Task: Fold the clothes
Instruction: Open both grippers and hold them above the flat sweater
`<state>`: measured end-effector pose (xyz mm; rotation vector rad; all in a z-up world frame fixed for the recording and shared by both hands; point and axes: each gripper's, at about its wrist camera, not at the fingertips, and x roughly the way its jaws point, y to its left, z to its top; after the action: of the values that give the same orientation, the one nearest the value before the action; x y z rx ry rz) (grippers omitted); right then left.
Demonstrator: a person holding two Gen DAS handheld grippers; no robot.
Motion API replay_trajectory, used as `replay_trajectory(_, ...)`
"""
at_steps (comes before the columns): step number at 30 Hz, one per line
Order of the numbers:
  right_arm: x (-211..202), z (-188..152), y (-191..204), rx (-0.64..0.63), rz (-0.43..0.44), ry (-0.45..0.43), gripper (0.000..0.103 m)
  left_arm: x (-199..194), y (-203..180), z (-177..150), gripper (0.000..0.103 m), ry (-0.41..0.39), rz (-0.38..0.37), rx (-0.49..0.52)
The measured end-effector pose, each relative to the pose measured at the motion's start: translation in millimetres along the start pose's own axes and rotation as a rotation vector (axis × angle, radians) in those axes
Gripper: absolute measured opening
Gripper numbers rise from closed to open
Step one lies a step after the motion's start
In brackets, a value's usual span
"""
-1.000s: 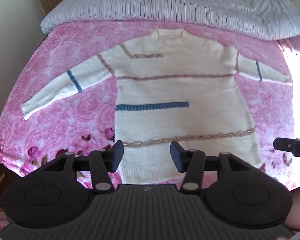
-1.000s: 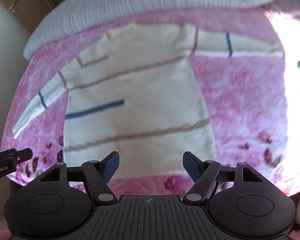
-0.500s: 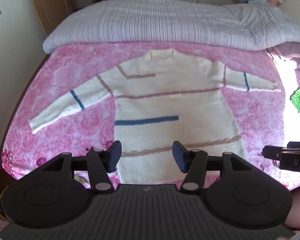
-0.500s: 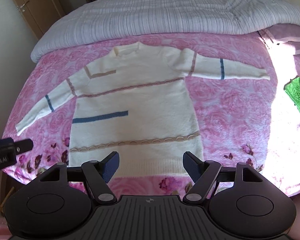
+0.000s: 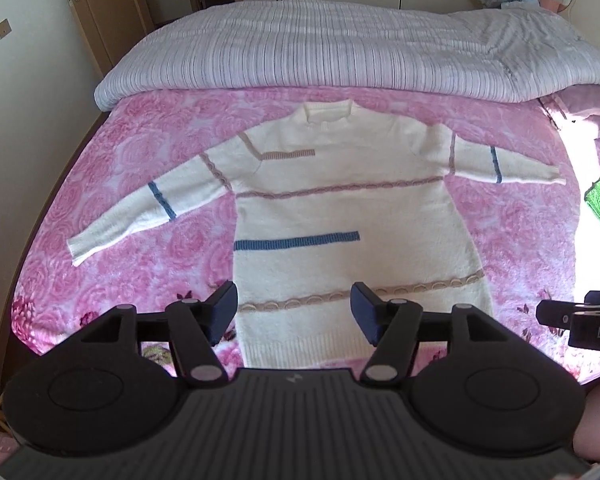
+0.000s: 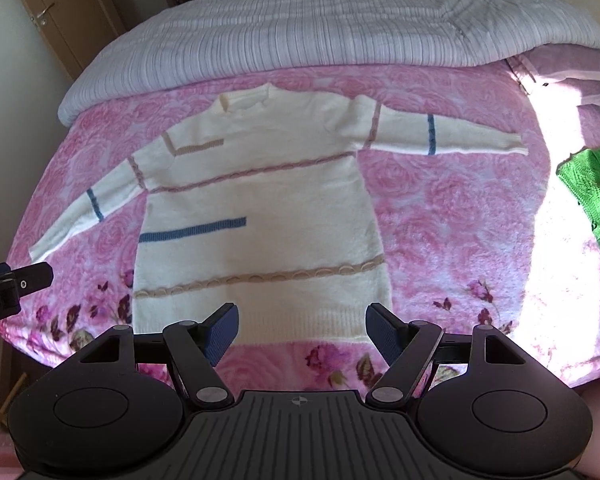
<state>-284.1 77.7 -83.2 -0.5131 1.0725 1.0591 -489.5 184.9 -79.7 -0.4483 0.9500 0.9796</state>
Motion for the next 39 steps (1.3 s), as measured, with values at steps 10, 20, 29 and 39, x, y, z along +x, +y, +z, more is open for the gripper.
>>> replay_trajectory(10, 8, 2, -12, -0.025, 0.000, 0.060, 0.074, 10, -19, -6, 0.059, 0.058, 0.020, 0.000)
replay_trajectory(20, 13, 16, -28, -0.057, 0.013, 0.089, 0.074, 13, -36, 5, 0.060, 0.082, 0.046, -0.011)
replay_trajectory(29, 26, 27, -43, -0.091, 0.021, 0.141, 0.074, 24, -54, 10, 0.060, 0.130, 0.058, -0.026)
replay_trajectory(39, 50, 28, -64, -0.120, 0.030, 0.235, 0.074, 47, -80, 3, 0.061, 0.216, 0.079, -0.039)
